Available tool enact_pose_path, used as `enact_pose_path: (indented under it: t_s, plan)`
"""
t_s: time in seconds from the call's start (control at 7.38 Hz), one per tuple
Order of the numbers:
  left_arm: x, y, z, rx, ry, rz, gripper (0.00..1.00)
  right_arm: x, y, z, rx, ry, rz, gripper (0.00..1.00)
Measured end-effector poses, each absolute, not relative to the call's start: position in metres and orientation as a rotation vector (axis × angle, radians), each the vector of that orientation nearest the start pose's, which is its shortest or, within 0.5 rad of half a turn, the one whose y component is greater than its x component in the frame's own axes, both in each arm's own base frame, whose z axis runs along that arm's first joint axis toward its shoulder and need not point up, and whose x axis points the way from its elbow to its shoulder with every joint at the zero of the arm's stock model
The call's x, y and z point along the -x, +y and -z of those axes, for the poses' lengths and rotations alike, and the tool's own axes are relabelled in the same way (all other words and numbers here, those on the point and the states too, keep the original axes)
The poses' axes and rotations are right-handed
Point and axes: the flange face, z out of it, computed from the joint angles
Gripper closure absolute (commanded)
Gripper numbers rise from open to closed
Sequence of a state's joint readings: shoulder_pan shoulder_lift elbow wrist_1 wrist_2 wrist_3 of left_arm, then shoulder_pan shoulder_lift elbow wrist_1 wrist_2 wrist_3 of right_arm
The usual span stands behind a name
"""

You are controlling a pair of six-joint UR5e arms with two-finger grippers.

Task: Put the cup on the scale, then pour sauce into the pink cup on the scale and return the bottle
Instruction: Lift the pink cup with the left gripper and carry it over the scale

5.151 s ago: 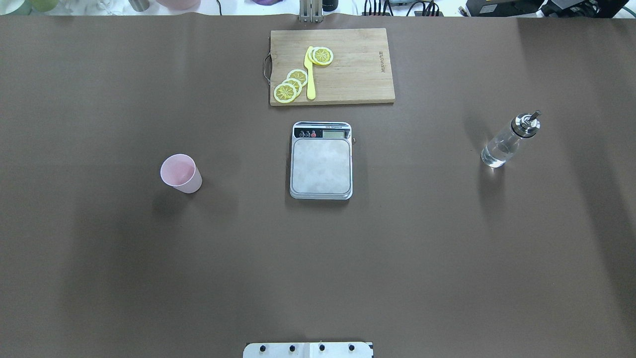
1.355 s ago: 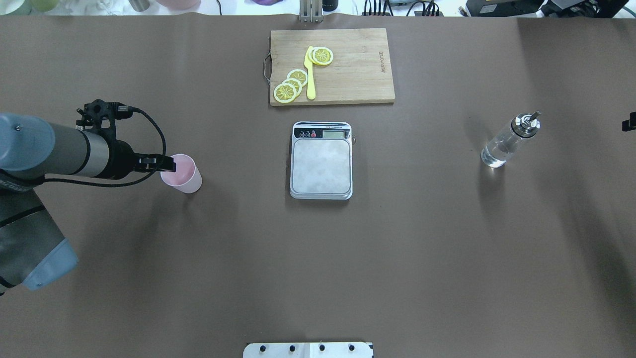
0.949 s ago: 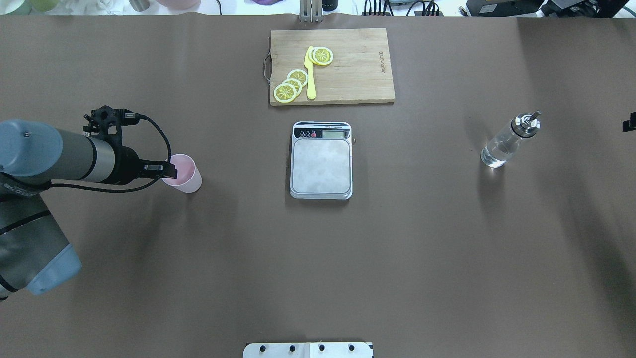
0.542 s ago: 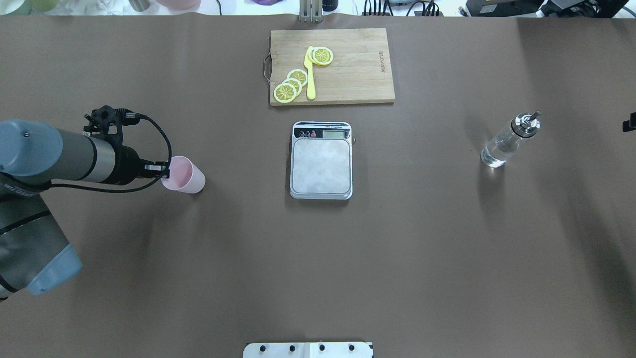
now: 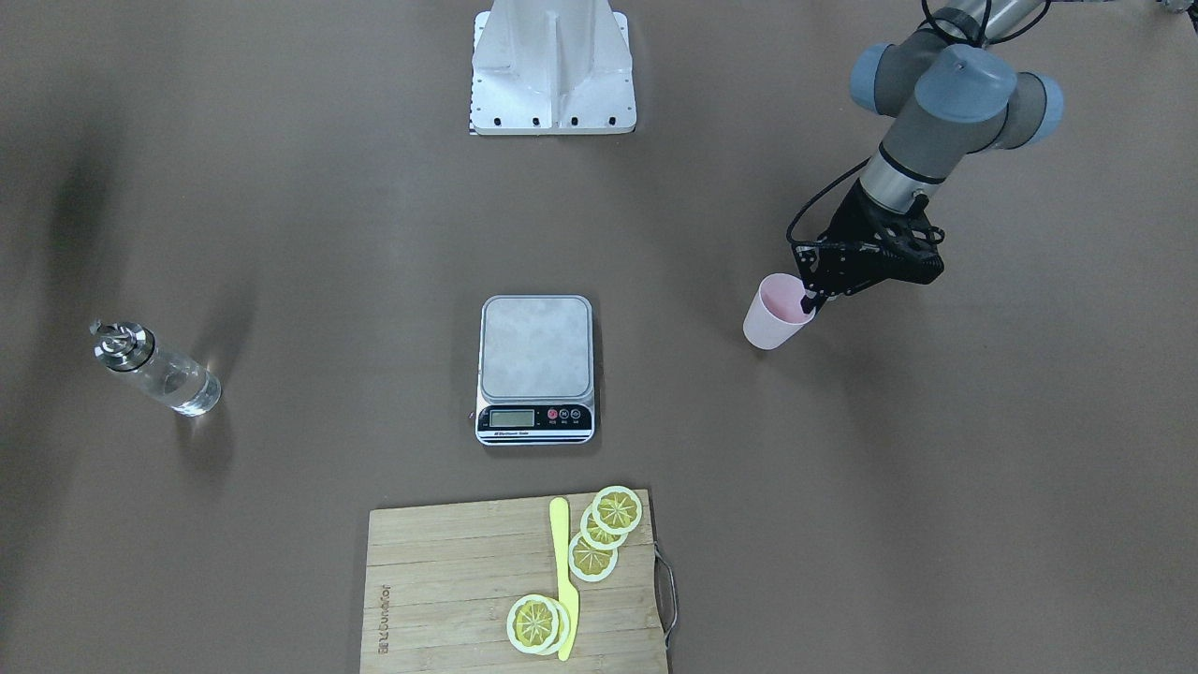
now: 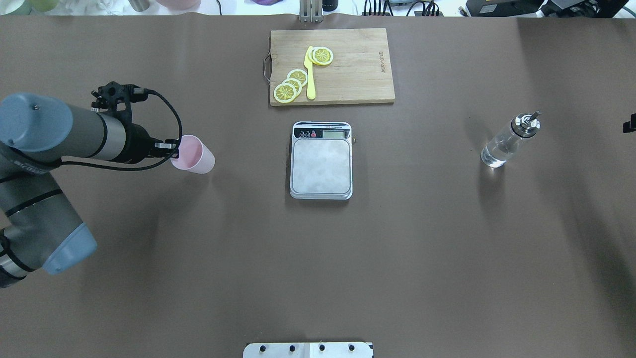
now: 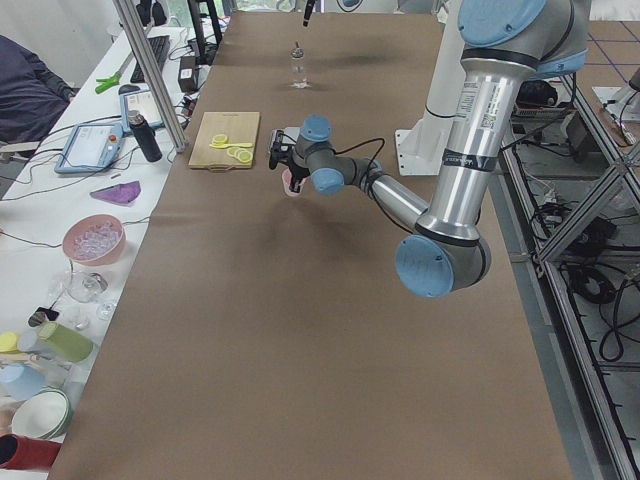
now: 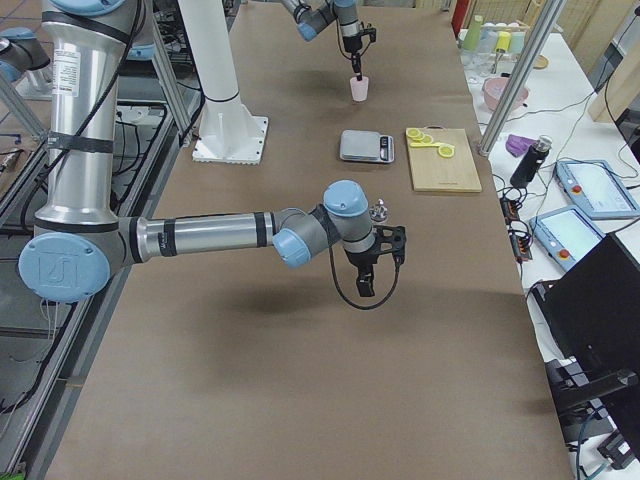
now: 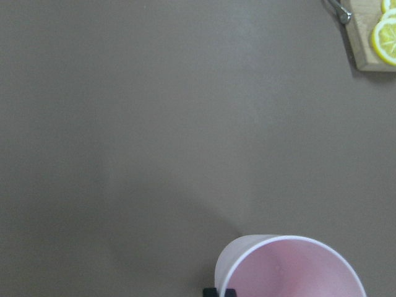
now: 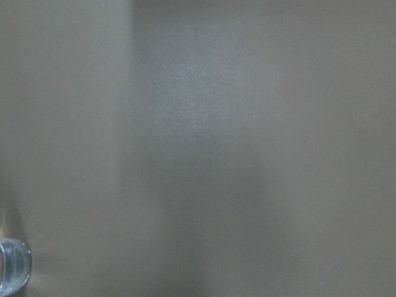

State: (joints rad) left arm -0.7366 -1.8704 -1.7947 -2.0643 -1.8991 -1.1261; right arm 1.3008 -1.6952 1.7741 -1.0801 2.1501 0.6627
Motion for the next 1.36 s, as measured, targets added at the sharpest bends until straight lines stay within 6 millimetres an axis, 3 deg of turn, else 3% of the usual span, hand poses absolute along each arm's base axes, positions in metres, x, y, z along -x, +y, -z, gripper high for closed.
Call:
enact_pose_path:
  t_s: [0.27,0.68,0.95,1.36]
  plan:
    - [-0.396,-0.497,-0.269,-0.291,0.959,0.141,1.0,0.048,-0.469,-0.571,-0.237,-0.754,-0.208,0.0]
    - [-0.416,-0.508,-0.18,-0.247,0.918,0.204,1.0,0.049,-0.469,-0.571,-0.235,-0.757,-0.207,0.0]
    - [-0.43,-0.518,-0.141,-0.231,0.877,0.223,1.0,0.049,-0.469,-0.571,-0.234,-0.757,-0.207,0.0]
    - [-0.487,-0.537,-0.099,-0.217,0.83,0.232,1.0,0.049,-0.469,-0.572,-0.233,-0.758,-0.208,0.0]
